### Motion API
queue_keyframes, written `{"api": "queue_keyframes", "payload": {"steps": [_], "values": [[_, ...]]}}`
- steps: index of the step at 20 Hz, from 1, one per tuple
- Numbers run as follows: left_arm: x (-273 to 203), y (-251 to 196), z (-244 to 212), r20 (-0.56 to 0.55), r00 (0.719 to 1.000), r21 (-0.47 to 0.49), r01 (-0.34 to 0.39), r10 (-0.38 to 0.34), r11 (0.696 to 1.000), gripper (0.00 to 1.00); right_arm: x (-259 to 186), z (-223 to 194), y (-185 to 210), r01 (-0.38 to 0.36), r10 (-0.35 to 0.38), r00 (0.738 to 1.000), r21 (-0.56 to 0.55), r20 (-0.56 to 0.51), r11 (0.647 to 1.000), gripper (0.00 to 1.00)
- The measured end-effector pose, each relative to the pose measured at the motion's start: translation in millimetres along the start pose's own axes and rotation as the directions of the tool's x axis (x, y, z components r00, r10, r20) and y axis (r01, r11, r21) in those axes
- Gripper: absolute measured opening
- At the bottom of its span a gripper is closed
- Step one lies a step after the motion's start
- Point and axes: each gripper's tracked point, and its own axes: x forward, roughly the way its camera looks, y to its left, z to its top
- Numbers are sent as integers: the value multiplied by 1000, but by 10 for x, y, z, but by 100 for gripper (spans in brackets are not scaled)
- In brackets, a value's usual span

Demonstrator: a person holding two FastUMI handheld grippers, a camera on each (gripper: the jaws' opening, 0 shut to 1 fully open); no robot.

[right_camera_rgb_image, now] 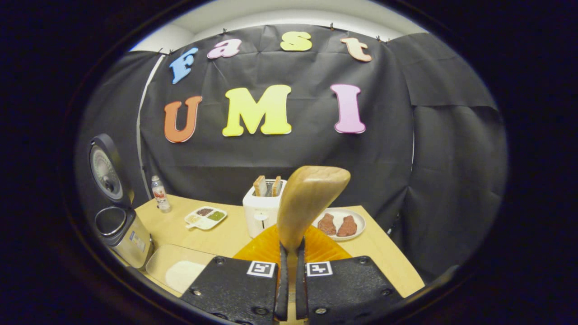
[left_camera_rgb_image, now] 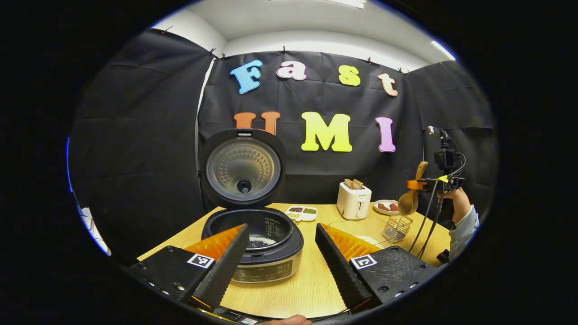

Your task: Close the left gripper, press the button to open the rice cooker; take a wooden spoon from the chopstick holder with the right hand, scoop a spoonful of rice and pour it into the rice cooker, then put the wooden spoon back into the chopstick holder.

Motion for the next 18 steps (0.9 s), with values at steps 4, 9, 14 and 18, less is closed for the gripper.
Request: {"api": "queue_keyframes", "payload": {"steps": [4,9,14,18], "values": [[96,12,-38,-29,999,29,-36,37,999,95,106,-123,-36,-26,27,1000,48,-2,998,15],[119,-38,-93,-64,997,-8,-42,42,999,95,187,-116,-276,39,-41,998,57,37,998,56],[139,-31,-11,-48,997,5,-61,61,998,95,71,-88,-439,92,-95,994,59,48,994,90],[252,56,148,-8,997,-13,-74,73,997,94,-135,-112,-491,97,-102,994,106,46,990,90]]}}
